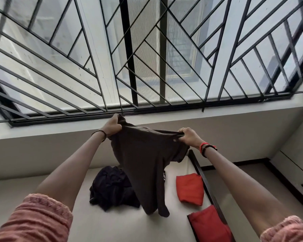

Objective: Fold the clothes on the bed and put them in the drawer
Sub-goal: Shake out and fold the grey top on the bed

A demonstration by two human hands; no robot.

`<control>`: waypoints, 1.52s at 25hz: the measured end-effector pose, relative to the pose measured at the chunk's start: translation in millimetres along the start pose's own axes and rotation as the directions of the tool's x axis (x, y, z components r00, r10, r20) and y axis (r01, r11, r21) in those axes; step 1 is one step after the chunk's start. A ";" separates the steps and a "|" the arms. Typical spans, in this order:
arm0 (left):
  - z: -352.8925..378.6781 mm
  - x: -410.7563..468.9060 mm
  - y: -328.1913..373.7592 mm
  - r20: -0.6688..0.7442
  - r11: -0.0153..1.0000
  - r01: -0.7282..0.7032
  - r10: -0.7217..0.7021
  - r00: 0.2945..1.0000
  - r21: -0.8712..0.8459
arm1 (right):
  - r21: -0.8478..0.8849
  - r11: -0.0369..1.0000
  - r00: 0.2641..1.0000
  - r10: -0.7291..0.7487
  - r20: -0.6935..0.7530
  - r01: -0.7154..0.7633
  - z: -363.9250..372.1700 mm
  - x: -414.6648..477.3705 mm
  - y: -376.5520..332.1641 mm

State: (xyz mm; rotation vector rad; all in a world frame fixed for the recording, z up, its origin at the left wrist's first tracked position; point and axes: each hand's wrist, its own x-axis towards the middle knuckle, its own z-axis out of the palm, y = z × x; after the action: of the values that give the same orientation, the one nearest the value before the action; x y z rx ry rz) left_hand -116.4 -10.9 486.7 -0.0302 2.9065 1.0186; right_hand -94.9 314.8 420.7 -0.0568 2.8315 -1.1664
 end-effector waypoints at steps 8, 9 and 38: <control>27.0 28.9 15.8 -0.306 0.994 -0.106 0.105 0.946 0.012 | -0.031 0.995 0.979 0.089 -0.185 -0.096 4.3 27.4 14.4; 28.4 26.0 17.0 -0.327 0.993 -0.118 0.112 0.938 0.001 | -0.043 0.995 0.977 0.081 -0.195 -0.091 2.7 25.3 14.7; 259.2 -339.9 -406.6 0.401 0.976 0.201 -0.218 0.890 0.084 | -0.390 0.919 0.757 0.211 0.619 0.063 396.5 -294.8 158.0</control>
State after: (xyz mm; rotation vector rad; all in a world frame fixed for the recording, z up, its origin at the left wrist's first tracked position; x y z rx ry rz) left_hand 252.0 -167.4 53.3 -0.1122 2.4777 0.8139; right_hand 232.6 167.7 46.3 -0.3063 2.3337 -0.4058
